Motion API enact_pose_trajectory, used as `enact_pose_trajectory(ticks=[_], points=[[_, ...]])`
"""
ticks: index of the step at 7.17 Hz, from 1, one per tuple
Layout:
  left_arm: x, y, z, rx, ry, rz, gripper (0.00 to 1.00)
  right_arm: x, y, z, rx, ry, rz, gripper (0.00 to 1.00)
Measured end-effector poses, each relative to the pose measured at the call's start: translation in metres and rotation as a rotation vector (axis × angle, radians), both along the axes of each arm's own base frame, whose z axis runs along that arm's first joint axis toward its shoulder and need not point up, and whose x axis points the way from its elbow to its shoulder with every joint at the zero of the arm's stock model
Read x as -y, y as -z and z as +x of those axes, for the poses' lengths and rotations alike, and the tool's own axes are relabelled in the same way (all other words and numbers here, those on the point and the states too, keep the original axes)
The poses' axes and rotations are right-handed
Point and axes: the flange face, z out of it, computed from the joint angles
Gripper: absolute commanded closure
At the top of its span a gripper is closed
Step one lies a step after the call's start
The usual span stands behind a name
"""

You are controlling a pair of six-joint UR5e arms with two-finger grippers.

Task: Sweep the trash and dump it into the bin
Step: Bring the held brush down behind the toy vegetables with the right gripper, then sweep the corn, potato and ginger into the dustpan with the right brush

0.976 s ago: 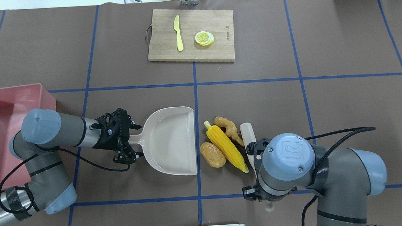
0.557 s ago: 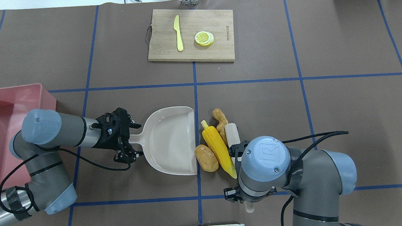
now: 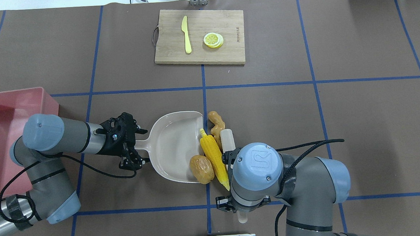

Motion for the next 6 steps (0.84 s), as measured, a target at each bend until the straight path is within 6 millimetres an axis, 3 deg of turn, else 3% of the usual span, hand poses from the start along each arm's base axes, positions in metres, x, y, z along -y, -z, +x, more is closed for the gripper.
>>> enact_pose_trajectory(ticks=[2,6], points=[[0.0,0.0,0.0,0.0,0.0,0.0,0.03,0.002,0.02,-0.018,0.022,-0.016,-0.018,1.0],[0.0,0.001,0.0,-0.002,0.0,0.004,0.03,0.0,0.059,-0.031,0.064,-0.032,-0.049,1.0]])
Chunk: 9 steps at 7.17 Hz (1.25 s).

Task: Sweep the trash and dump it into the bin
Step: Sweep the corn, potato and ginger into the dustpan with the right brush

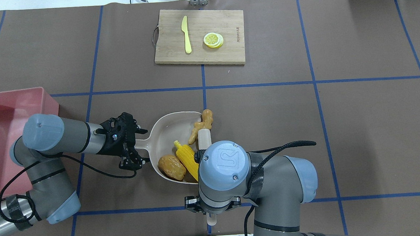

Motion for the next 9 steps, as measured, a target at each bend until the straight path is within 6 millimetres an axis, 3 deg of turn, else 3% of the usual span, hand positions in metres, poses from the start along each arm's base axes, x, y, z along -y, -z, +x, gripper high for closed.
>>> enact_pose_trajectory(ticks=[4,6,9], points=[[0.0,0.001,0.0,-0.001,0.0,0.001,0.03,0.0,0.044,-0.015,0.033,0.0,-0.063,1.0],[0.0,0.001,0.0,-0.001,0.0,0.001,0.03,0.019,0.055,0.01,0.042,0.005,-0.104,1.0],[0.0,0.0,0.001,0.001,0.0,0.0,0.03,0.079,0.043,0.066,0.047,-0.024,-0.076,1.0]])
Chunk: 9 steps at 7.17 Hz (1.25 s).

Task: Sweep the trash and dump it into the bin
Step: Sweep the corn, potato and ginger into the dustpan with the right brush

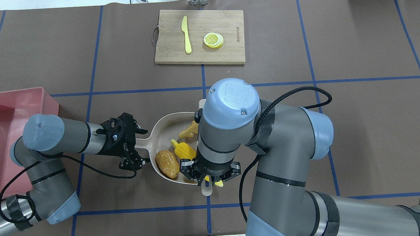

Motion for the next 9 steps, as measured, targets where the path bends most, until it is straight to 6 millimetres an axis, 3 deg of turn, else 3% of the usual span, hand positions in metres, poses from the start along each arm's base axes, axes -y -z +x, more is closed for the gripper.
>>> enact_pose_trajectory(ticks=[3,6,9], points=[[0.0,-0.001,0.001,0.003,0.0,-0.001,0.03,0.032,-0.023,0.019,-0.038,0.015,0.071,1.0],[0.0,-0.002,0.001,0.003,0.0,-0.002,0.03,0.043,-0.059,0.027,-0.087,0.029,0.097,1.0],[0.0,-0.001,0.001,0.003,0.002,-0.001,0.03,0.055,-0.09,-0.002,-0.143,0.089,0.172,1.0]])
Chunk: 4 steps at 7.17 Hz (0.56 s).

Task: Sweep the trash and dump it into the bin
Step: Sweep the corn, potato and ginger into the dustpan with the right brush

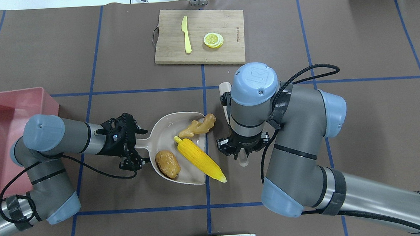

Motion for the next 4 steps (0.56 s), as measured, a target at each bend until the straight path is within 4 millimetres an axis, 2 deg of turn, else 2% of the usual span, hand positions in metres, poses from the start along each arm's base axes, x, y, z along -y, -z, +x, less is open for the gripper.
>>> enact_pose_trajectory(ticks=[2,4], points=[[0.0,0.0,0.0,0.0,0.0,0.0,0.03,-0.017,-0.001,-0.023,-0.004,0.049,0.004,1.0],[0.0,0.0,0.0,0.001,0.001,0.0,0.03,-0.037,0.009,-0.039,0.008,0.083,0.003,1.0]])
